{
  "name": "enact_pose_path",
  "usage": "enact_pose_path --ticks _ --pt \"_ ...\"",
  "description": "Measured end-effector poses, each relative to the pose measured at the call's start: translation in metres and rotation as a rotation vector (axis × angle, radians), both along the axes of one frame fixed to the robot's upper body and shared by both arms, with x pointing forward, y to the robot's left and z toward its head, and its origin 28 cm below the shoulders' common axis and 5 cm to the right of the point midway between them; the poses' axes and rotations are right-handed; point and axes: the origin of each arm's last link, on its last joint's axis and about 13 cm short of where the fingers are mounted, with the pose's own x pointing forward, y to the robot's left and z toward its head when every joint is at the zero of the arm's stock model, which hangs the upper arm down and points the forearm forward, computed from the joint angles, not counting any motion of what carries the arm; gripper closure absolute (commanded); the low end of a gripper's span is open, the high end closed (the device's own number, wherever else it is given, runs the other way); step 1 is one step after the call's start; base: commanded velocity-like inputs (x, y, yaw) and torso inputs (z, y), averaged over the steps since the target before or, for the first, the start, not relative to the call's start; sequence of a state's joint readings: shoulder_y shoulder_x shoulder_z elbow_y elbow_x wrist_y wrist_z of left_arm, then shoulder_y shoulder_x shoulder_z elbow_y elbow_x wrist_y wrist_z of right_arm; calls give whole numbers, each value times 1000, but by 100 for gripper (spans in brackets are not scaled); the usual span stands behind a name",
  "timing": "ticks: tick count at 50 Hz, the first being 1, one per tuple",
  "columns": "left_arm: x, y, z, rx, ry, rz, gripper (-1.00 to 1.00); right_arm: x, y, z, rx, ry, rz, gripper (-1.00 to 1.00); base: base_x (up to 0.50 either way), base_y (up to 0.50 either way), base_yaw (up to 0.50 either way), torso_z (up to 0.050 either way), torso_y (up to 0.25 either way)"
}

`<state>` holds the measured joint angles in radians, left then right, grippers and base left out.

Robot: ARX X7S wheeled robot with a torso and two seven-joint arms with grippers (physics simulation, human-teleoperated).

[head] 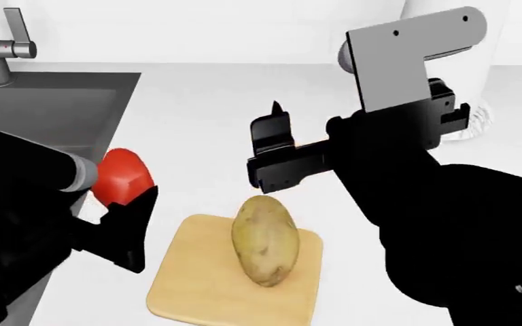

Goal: Pick the vegetables from the sink and place them on the cutting board.

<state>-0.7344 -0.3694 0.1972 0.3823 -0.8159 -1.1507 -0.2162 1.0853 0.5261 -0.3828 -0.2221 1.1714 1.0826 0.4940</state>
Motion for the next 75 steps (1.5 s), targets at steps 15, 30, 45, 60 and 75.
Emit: enact_pose_path --ticks 15,30,45,60,75 --pt "6 -23 -12 31 76 -108 100 -8 -12 19 45 -99 -68 -100 0 0 0 0 0" --pt "3 -34 -26 67 132 -166 100 -13 -15 26 55 -129 -86 -100 0 0 0 0 0" --pt "3 -38 -35 86 166 -181 100 -13 -15 23 58 -123 -87 -100 0 0 0 0 0" --pt "1 -41 -45 110 196 -195 100 -13 -16 16 64 -103 -83 -100 0 0 0 0 0" --pt "2 -42 -48 116 204 -195 -100 -13 -16 13 65 -91 -83 -100 0 0 0 0 0"
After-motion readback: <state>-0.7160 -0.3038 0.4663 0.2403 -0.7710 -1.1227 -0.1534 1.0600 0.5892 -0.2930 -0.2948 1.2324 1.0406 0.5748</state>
